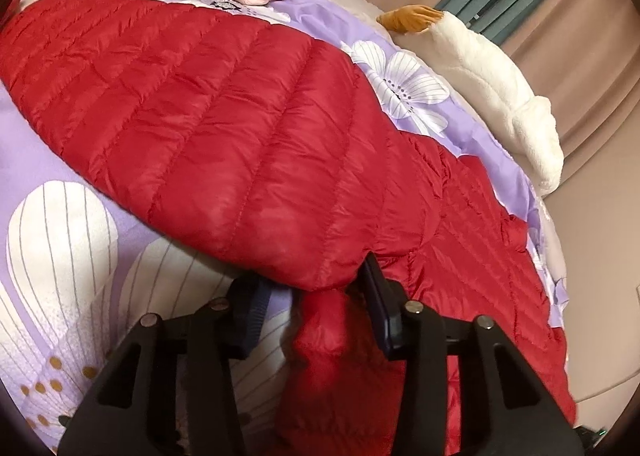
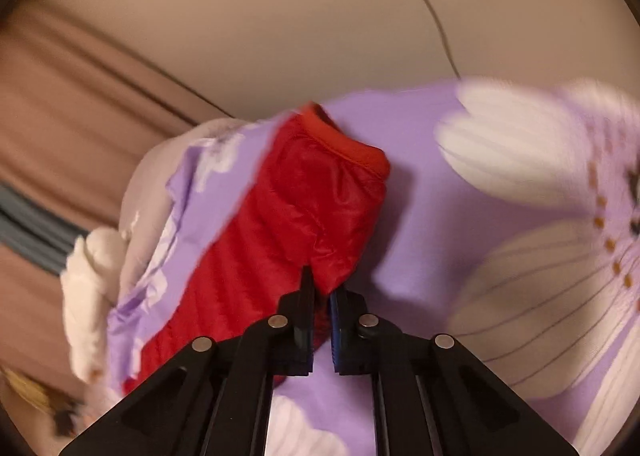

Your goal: Fold large clothes

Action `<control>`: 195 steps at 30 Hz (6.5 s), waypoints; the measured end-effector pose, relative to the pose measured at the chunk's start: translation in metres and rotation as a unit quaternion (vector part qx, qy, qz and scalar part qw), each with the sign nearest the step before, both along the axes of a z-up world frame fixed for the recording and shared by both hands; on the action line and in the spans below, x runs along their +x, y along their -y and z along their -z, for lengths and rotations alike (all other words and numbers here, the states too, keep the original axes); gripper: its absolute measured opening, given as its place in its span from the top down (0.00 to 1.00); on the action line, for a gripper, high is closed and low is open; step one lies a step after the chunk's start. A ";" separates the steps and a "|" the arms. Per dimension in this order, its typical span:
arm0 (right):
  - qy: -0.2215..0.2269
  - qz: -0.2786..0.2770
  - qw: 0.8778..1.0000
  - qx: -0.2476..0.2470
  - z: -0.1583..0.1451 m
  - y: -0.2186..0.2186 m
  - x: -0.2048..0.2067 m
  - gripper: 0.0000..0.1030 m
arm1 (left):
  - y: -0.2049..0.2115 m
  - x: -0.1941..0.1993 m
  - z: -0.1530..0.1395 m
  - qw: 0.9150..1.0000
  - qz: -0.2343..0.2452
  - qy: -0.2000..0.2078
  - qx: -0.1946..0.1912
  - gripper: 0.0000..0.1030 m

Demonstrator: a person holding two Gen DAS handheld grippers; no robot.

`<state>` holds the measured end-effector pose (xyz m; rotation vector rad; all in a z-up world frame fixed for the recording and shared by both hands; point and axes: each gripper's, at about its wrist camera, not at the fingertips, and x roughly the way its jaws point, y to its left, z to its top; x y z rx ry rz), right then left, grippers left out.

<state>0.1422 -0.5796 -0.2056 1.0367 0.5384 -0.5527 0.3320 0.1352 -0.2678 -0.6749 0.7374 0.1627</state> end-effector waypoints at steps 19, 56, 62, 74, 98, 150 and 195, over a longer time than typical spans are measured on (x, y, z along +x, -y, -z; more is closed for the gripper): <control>0.161 -0.430 0.877 -0.140 -0.163 -0.436 0.155 0.93 | -0.007 -0.007 0.007 0.999 -0.013 0.029 -0.026 0.56; -0.054 -0.271 0.933 -0.232 -0.088 -0.240 0.094 0.10 | 0.082 0.049 -0.070 0.991 0.038 0.018 0.127 0.83; -0.047 -0.294 0.933 -0.204 -0.083 -0.264 0.104 0.18 | 0.066 0.016 -0.076 0.972 0.004 0.009 0.236 0.65; -0.010 -0.326 0.907 -0.268 -0.123 -0.304 0.155 0.78 | 0.066 0.006 -0.139 0.966 -0.011 0.118 0.232 0.56; -0.099 -0.369 0.888 -0.255 -0.050 -0.325 0.170 0.54 | 0.027 0.001 -0.069 0.975 -0.004 -0.019 0.219 0.41; -0.019 -0.164 0.939 -0.300 -0.128 -0.217 -0.014 0.17 | 0.262 -0.022 -0.167 0.940 0.147 0.152 0.267 0.55; -0.147 -0.256 0.900 -0.320 -0.071 -0.284 0.135 0.46 | 0.058 -0.058 -0.113 0.956 -0.027 0.059 0.287 0.33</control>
